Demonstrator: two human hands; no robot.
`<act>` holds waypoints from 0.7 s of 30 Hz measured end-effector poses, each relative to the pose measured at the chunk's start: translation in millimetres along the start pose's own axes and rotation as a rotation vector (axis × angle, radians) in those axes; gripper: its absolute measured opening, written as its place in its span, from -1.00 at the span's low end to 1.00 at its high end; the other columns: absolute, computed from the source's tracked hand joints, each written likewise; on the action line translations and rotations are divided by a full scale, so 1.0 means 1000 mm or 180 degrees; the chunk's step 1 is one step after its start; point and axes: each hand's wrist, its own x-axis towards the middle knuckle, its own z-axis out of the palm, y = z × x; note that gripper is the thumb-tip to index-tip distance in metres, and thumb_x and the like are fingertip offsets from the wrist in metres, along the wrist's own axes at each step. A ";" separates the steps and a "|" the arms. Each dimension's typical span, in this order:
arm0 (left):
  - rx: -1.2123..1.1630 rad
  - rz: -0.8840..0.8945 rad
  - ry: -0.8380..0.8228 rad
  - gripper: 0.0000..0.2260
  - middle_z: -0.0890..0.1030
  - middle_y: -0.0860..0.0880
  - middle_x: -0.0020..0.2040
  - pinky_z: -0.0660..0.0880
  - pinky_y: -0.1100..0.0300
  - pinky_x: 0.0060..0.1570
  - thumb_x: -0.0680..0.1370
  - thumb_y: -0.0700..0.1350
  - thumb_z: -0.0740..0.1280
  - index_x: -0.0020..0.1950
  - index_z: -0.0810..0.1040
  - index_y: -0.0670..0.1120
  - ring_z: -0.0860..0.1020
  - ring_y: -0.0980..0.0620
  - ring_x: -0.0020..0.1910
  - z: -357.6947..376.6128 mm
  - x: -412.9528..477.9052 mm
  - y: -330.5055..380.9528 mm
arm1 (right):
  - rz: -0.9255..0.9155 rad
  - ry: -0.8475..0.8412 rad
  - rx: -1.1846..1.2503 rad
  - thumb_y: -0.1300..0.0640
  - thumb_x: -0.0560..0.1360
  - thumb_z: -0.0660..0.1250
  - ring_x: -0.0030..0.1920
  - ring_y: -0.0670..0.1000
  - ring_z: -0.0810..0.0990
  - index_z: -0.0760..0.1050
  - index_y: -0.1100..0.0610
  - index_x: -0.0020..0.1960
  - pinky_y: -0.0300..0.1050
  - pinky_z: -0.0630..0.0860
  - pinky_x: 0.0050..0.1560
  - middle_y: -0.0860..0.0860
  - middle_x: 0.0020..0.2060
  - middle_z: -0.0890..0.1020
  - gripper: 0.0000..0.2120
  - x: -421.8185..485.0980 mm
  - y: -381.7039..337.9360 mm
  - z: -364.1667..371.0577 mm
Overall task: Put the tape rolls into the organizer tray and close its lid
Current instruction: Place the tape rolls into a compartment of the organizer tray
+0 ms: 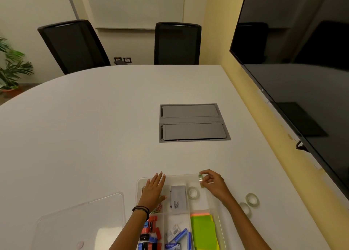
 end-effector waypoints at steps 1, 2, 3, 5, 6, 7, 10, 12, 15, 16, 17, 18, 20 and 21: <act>0.0035 0.0040 0.0027 -0.25 0.18 -0.21 0.45 0.01 -0.09 0.29 0.41 0.02 0.46 0.46 0.19 -0.20 0.18 -0.27 0.40 0.000 0.000 0.000 | -0.0020 -0.0114 -0.0169 0.36 0.35 0.34 -0.27 -0.04 0.53 0.54 0.06 -0.05 -0.32 0.48 -0.21 0.02 -0.32 0.55 -0.73 0.000 0.002 0.005; 0.0104 0.0100 0.0061 -0.21 0.27 -0.22 0.42 0.14 -0.12 0.26 0.34 0.04 0.51 0.43 0.25 -0.21 0.28 -0.27 0.36 0.001 0.000 -0.001 | -0.0047 -0.0218 -0.0381 0.36 0.35 0.32 -0.29 -0.06 0.51 0.53 0.03 -0.07 -0.31 0.46 -0.21 -0.01 -0.33 0.54 -0.73 0.000 0.005 0.009; 0.0163 0.0101 0.0094 -0.17 0.40 -0.22 0.35 0.31 -0.12 0.17 0.23 0.08 0.57 0.38 0.34 -0.21 0.41 -0.24 0.27 0.003 0.001 -0.002 | -0.0089 -0.0295 -0.0628 0.35 0.36 0.31 -0.30 -0.07 0.49 0.51 0.00 -0.08 -0.29 0.44 -0.21 -0.04 -0.35 0.52 -0.73 0.001 0.008 0.013; 0.0156 0.0066 0.0022 -0.10 0.55 -0.20 0.21 0.50 -0.07 -0.03 0.07 0.12 0.62 0.29 0.40 -0.20 0.55 -0.17 0.13 0.004 0.001 -0.002 | -0.0173 -0.0325 -0.1136 0.32 0.37 0.26 -0.28 -0.04 0.47 0.50 0.02 -0.06 -0.19 0.41 -0.20 -0.06 -0.34 0.49 -0.75 0.003 0.015 0.019; 0.0146 0.0102 0.0007 -0.08 0.57 -0.19 0.19 0.52 -0.06 -0.07 0.05 0.14 0.62 0.28 0.38 -0.19 0.56 -0.16 0.11 0.004 0.001 -0.002 | -0.0214 -0.0287 -0.1361 0.32 0.38 0.23 -0.24 -0.01 0.48 0.51 0.07 -0.02 -0.15 0.38 -0.19 -0.05 -0.31 0.49 -0.75 0.005 0.017 0.021; 0.0157 0.0124 -0.0022 -0.07 0.57 -0.18 0.19 0.52 -0.05 -0.07 0.04 0.14 0.62 0.29 0.36 -0.18 0.56 -0.15 0.11 0.004 0.002 -0.002 | -0.0257 -0.0250 -0.1575 0.32 0.39 0.21 -0.20 0.01 0.49 0.50 0.10 0.03 -0.16 0.34 -0.17 -0.04 -0.27 0.49 -0.74 0.006 0.018 0.023; 0.0166 0.0137 -0.0042 -0.10 0.55 -0.20 0.21 0.50 -0.10 -0.05 0.07 0.11 0.63 0.30 0.41 -0.21 0.54 -0.18 0.14 0.008 0.001 -0.005 | -0.0360 -0.0219 -0.2133 0.34 0.43 0.18 -0.03 0.10 0.55 0.45 0.13 0.12 -0.18 0.21 -0.08 0.04 -0.10 0.58 -0.70 0.009 0.023 0.029; 0.0215 0.0130 -0.0004 -0.13 0.54 -0.21 0.22 0.49 -0.11 -0.04 0.08 0.11 0.63 0.28 0.45 -0.22 0.54 -0.18 0.14 0.008 0.002 -0.006 | -0.0418 -0.0181 -0.2348 0.33 0.44 0.17 0.02 0.11 0.55 0.43 0.12 0.14 -0.18 0.16 -0.07 0.08 0.00 0.61 -0.69 0.010 0.026 0.032; 0.0221 0.0128 0.0088 -0.16 0.50 -0.23 0.26 0.45 -0.15 0.01 0.14 0.08 0.61 0.31 0.43 -0.23 0.50 -0.22 0.18 0.010 0.001 -0.007 | -0.0488 -0.0124 -0.2471 0.31 0.47 0.17 0.05 0.11 0.54 0.43 0.12 0.16 -0.17 0.14 -0.06 0.09 0.04 0.61 -0.70 0.009 0.029 0.033; 0.0189 0.0146 0.0090 -0.19 0.46 -0.24 0.30 0.40 -0.18 0.07 0.20 0.05 0.60 0.34 0.40 -0.24 0.46 -0.24 0.23 0.010 0.002 -0.007 | -0.0517 -0.0134 -0.2491 0.31 0.47 0.17 0.06 0.11 0.54 0.43 0.12 0.17 -0.18 0.13 -0.05 0.08 0.05 0.61 -0.70 0.009 0.030 0.033; 0.0137 0.0121 0.0104 -0.21 0.38 -0.24 0.36 0.31 -0.19 0.16 0.27 0.02 0.56 0.38 0.34 -0.24 0.38 -0.26 0.29 0.010 0.002 -0.007 | -0.0551 -0.0146 -0.2488 0.31 0.47 0.17 0.07 0.10 0.54 0.43 0.12 0.18 -0.18 0.13 -0.04 0.08 0.06 0.60 -0.69 0.008 0.030 0.033; 0.0120 0.0105 0.0143 -0.24 0.27 -0.24 0.42 0.18 -0.16 0.26 0.36 0.01 0.50 0.43 0.25 -0.23 0.27 -0.26 0.36 0.008 0.002 -0.006 | -0.0595 -0.0130 -0.2414 0.31 0.47 0.17 0.08 0.09 0.54 0.43 0.12 0.18 -0.18 0.14 -0.04 0.08 0.07 0.60 -0.69 0.007 0.032 0.031; 0.0098 0.0094 0.0209 -0.27 0.02 -0.18 0.49 -0.09 -0.03 0.34 0.49 0.02 0.37 0.49 0.05 -0.18 0.03 -0.20 0.46 0.007 0.001 -0.003 | -0.0753 0.0081 -0.2053 0.31 0.46 0.18 0.06 0.08 0.56 0.48 0.13 0.14 -0.16 0.21 -0.03 0.06 0.05 0.61 -0.71 0.003 0.034 0.025; 0.0111 0.0094 0.0238 -0.28 -0.06 -0.15 0.49 -0.17 0.03 0.33 0.52 0.03 0.32 0.50 -0.03 -0.16 -0.05 -0.17 0.47 0.008 0.001 -0.004 | -0.0821 0.0267 -0.1807 0.32 0.46 0.19 0.03 0.06 0.57 0.51 0.13 0.09 -0.15 0.27 -0.02 0.04 0.02 0.62 -0.73 0.000 0.035 0.020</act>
